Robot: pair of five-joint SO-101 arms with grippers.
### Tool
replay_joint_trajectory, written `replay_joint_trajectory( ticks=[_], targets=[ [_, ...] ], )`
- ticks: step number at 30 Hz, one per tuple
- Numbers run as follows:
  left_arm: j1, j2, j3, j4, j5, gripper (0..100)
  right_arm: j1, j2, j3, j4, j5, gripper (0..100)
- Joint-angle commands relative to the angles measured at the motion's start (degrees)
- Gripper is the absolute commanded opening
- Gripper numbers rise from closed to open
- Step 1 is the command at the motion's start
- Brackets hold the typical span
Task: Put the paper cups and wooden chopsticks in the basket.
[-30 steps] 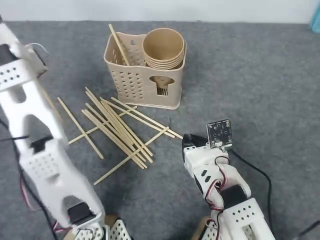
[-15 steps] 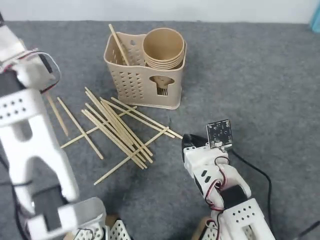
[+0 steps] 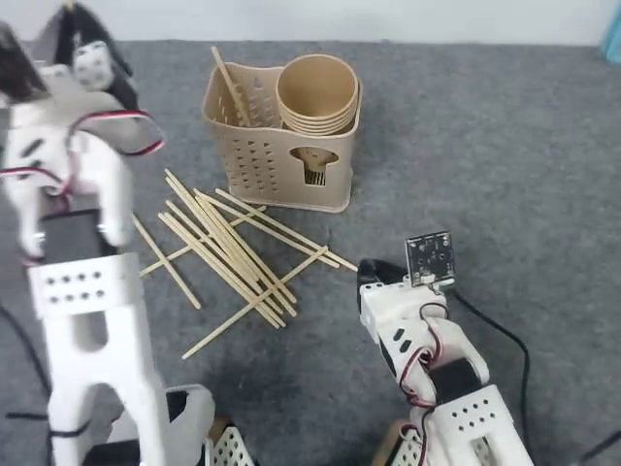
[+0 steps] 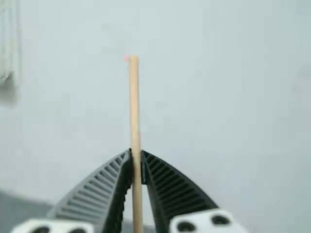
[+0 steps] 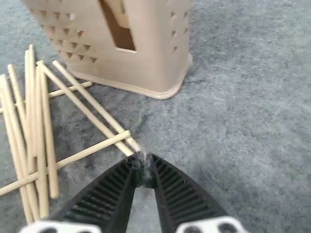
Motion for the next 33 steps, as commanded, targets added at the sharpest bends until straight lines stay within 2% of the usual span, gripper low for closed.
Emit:
replay_joint_trajectory(
  ticks=[1,3,5,9,12,20,24,30,33],
  targets=[
    [4.66,-1.85,8.22,-27.52,-0.44,1,1.63,-1.71,-0.35,-1.54,-0.26,0.8],
    [6.07,-1.76,12.26,-38.07,-0.44,1,1.45,-1.71,-0.35,-1.54,-0.26,0.8],
    [7.65,-1.76,14.64,-43.43,-0.44,1,1.27,-1.71,-0.35,-1.54,-0.26,0.8],
    [11.16,-0.62,14.99,-42.2,-0.44,1,1.27,-1.71,-0.35,-1.54,-0.26,0.8],
    [12.48,2.55,14.99,-44.4,-0.35,1,1.27,-1.71,-0.35,-1.54,-0.26,0.8],
    [12.13,16.7,15.16,-53.01,-0.44,1,1.27,-1.71,-0.35,-1.54,-0.26,0.8],
    [12.04,21.63,15.6,-53.98,-0.44,1,1.27,-1.71,-0.35,-1.54,-0.26,0.8],
    [12.48,19.16,22.99,-53.89,-0.44,2,1.27,-1.71,-0.35,-1.54,-0.18,0.8],
    [12.57,15.12,29.41,-53.89,-0.44,9,1.27,-1.71,-0.35,-1.54,-0.18,0.8]
  ],
)
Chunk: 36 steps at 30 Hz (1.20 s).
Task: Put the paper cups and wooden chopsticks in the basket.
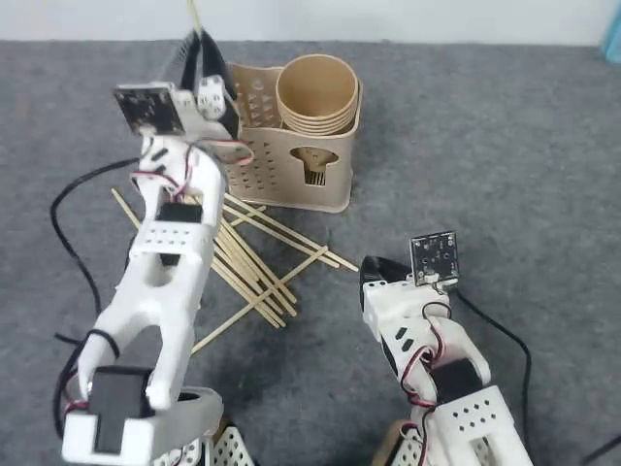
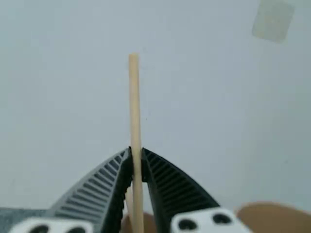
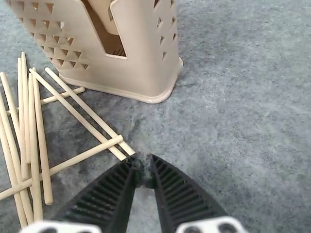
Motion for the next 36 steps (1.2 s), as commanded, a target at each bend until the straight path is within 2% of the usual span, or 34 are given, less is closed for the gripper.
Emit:
replay_joint_trajectory(
  ticks=[1,6,13,16,21,24,26,29,36],
  targets=[
    [0.53,-8.0,7.87,-1.67,-0.18,11,0.48,-1.1,-0.35,-1.54,-0.18,0.8],
    [0.53,-16.0,16.84,-1.85,0.18,17,0.4,-1.1,-0.35,-1.54,-0.18,0.8],
    [-1.85,-25.23,16.04,-0.53,0.09,17,0.4,-0.75,-0.35,-1.54,-0.18,0.8],
    [-5.27,-30.95,11.56,12.75,0.35,17,0.4,-0.66,-0.35,-1.54,-0.09,0.8],
    [-15.12,-37.54,-4.09,53.36,5.71,17,0.31,-0.57,-0.53,0.75,3.6,0.8],
    [-19.96,-37.36,-10.42,68.13,9.85,17,0.31,-0.57,-0.62,0.75,3.52,0.8],
    [-22.95,-36.31,-11.21,71.91,12.04,17,0.22,-0.57,-0.44,0.57,3.52,0.8],
    [-26.46,-31.65,-10.51,73.49,13.54,17,-0.75,-0.57,-0.44,0.84,3.52,0.8],
    [-30.86,-7.82,-14.9,73.67,14.68,17,-1.19,-0.57,-0.44,0.84,3.6,0.8]
  ],
)
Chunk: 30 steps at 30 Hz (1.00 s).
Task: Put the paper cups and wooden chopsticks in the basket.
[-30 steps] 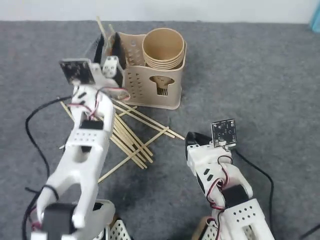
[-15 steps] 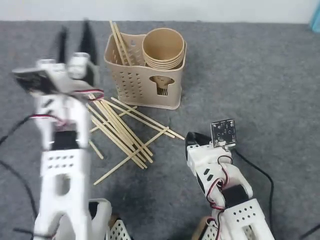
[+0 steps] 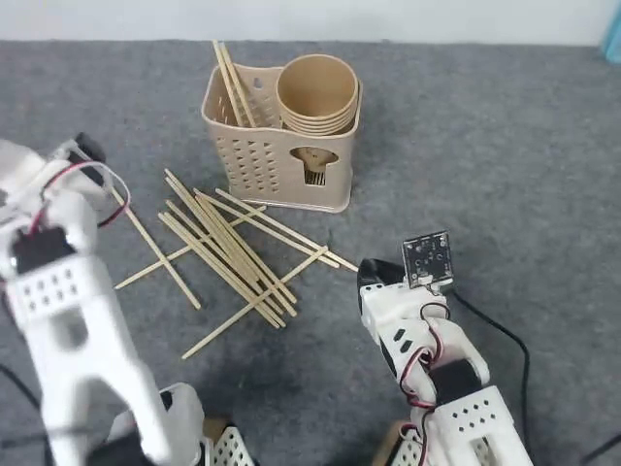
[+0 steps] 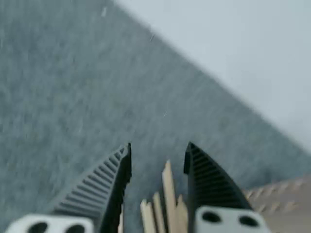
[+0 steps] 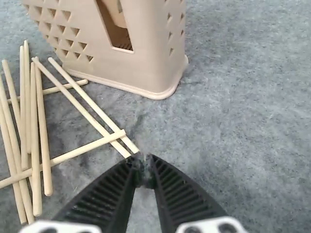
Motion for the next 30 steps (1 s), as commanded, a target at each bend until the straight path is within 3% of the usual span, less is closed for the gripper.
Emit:
replay_joint_trajectory(
  ticks=[1,13,21,26,30],
  targets=[
    [-2.37,16.26,-7.43,0.53,1.41,17,-0.31,-0.57,-0.44,0.22,1.05,0.8],
    [-2.11,56.09,-33.54,2.73,1.41,17,-0.31,-0.57,-0.35,0.22,1.23,0.8],
    [-0.44,77.27,-58.95,19.78,1.32,17,-0.31,-0.57,-0.35,0.22,1.23,0.8],
    [0.09,86.33,-74.24,30.68,1.32,0,-0.31,-0.57,-0.35,0.22,1.14,0.8],
    [-0.09,90.64,-84.79,41.49,1.23,1,-0.22,-0.57,-0.35,0.22,1.14,0.8]
  ],
)
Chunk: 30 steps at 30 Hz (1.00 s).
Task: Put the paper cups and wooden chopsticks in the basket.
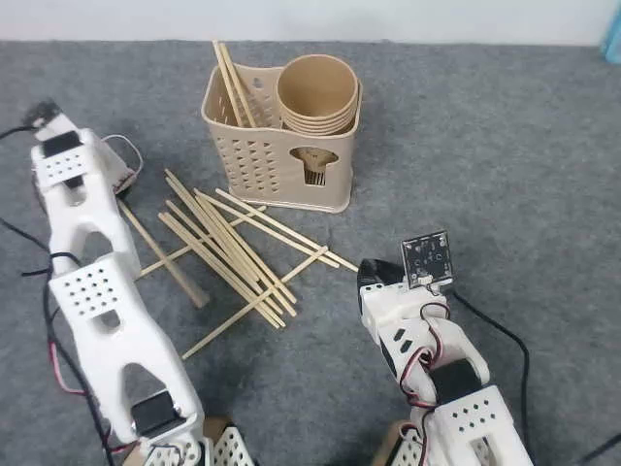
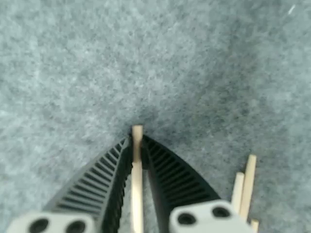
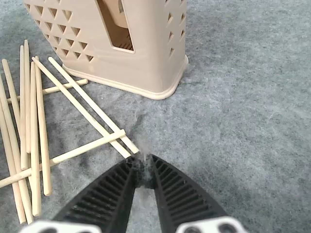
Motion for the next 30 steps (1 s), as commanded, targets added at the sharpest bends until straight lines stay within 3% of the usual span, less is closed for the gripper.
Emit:
replay_joint_trajectory(
  ticks=[1,4,7,11,15,22,30],
  targets=[
    [-0.35,3.69,-12.26,13.63,0.53,1,-0.22,-0.57,-0.35,0.22,0.88,0.8],
    [-0.79,4.22,-19.82,22.68,0.18,1,-0.31,-0.75,-0.35,0.31,0.88,0.8],
    [-2.55,3.52,-23.34,22.77,-3.43,1,-0.4,-1.1,-1.05,2.15,0.97,0.8],
    [-4.4,-0.35,-21.49,22.77,-7.56,1,-0.48,-1.19,-7.74,13.05,1.14,0.8],
    [-4.92,-8.35,-12.53,22.77,-8.0,1,-4.62,-0.57,-13.01,18.59,2.64,0.8],
    [-6.95,-29.54,8.66,21.1,-16.09,1,-17.01,0.84,-16.53,21.85,16.0,0.8],
    [-14.95,-50.2,30.55,10.11,-16.7,1,-18.95,25.45,-32.35,20.62,19.08,1.1]
  ],
)
